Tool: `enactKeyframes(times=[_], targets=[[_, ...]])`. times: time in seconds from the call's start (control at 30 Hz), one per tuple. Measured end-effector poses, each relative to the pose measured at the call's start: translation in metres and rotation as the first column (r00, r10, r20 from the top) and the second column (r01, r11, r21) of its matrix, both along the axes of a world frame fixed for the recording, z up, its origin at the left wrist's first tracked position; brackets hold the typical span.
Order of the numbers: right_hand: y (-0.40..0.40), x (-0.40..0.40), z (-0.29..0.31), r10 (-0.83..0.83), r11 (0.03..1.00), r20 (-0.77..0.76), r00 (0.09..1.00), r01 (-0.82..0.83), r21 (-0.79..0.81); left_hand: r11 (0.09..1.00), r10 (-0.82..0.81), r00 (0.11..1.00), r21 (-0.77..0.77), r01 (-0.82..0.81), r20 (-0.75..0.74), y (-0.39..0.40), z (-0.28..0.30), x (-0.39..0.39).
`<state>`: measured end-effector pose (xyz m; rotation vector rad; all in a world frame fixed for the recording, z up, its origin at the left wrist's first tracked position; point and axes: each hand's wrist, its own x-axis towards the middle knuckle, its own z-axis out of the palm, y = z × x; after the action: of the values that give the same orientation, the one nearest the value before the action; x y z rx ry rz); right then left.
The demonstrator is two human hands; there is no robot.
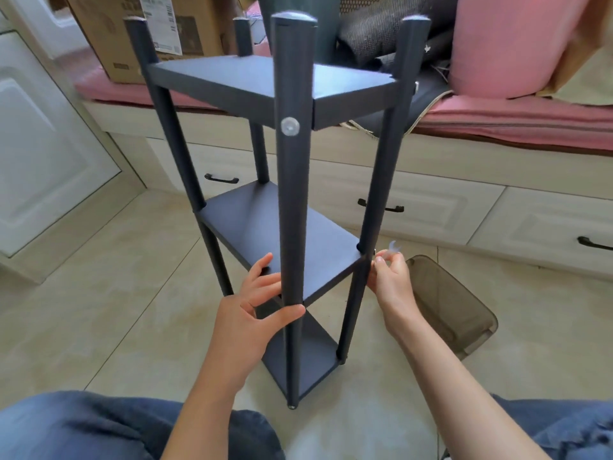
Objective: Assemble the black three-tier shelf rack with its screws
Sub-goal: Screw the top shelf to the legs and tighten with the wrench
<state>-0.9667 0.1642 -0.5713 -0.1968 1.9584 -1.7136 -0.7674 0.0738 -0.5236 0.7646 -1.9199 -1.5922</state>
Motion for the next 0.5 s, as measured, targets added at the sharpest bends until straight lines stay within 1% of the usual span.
enactKeyframes(times=[0.1,0.2,0.27,0.4,0.5], targets=[[0.003,0.006,-0.002,-0.027,0.996,-0.017,0.999,0.026,-0.083,0.998,-0.015,0.996,0.061,0.02,-0.083,-0.001,0.001,-0.001],[0.005,0.015,0.002,-0.082,0.982,-0.043,0.996,0.074,-0.175,0.998,-0.014,0.99,0.059,0.023,-0.144,-0.005,0.006,-0.002],[0.004,0.022,0.008,-0.106,0.973,-0.08,0.991,0.087,-0.214,0.998,0.016,0.983,0.062,-0.005,-0.184,-0.01,0.007,-0.003],[0.0,0.038,0.028,-0.125,0.965,-0.175,0.977,0.079,-0.249,0.984,0.172,0.953,0.091,-0.154,-0.248,-0.018,0.009,-0.005],[-0.003,0.05,0.04,-0.129,0.958,-0.186,0.974,0.075,-0.276,0.943,0.331,0.911,0.063,-0.326,-0.245,-0.019,0.012,-0.005]])
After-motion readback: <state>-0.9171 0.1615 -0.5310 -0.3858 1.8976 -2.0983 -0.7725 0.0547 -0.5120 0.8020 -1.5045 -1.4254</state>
